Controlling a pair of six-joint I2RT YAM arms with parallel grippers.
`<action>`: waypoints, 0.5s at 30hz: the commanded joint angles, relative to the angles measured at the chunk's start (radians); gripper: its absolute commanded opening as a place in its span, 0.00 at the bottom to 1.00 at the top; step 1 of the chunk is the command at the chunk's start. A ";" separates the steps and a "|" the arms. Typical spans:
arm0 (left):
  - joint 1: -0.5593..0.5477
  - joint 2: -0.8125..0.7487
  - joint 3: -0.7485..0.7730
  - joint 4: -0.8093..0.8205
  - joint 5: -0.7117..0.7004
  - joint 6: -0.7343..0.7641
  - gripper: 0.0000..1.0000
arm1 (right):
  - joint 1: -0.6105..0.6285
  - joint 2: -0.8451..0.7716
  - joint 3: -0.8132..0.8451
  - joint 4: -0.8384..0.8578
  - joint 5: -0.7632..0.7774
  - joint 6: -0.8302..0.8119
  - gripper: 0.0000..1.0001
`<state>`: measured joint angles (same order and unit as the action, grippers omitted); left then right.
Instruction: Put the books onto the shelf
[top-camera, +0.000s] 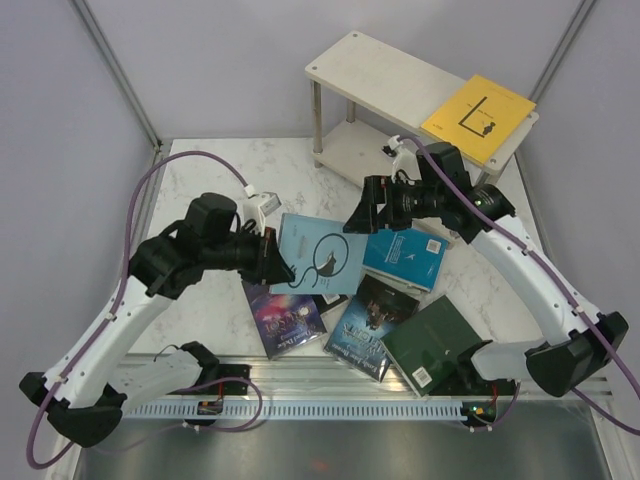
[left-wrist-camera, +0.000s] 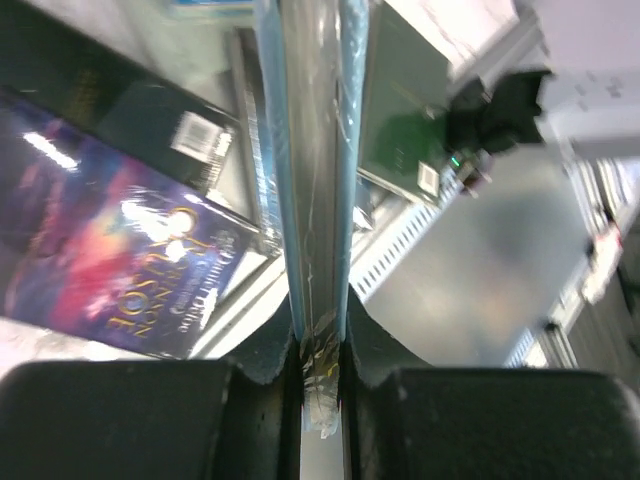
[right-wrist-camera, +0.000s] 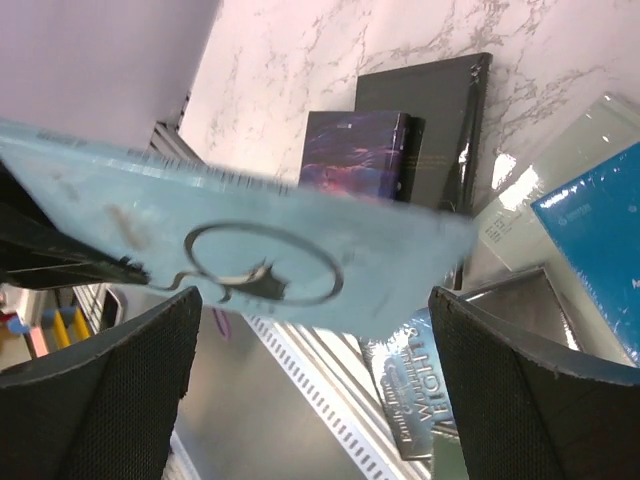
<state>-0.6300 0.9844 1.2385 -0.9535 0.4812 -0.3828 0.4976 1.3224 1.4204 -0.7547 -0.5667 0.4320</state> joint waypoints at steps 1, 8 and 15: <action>0.006 -0.035 0.059 0.059 -0.219 -0.117 0.02 | 0.004 -0.104 0.014 0.098 0.087 0.188 0.98; 0.006 -0.035 0.125 0.209 -0.443 -0.423 0.02 | 0.002 -0.143 -0.014 0.383 0.027 0.574 0.98; 0.006 -0.070 0.148 0.460 -0.526 -0.614 0.02 | 0.009 -0.144 -0.130 0.587 -0.016 0.883 0.98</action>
<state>-0.6277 0.9627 1.3212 -0.7818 0.0414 -0.8360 0.5003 1.1831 1.3502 -0.3435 -0.5541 1.0538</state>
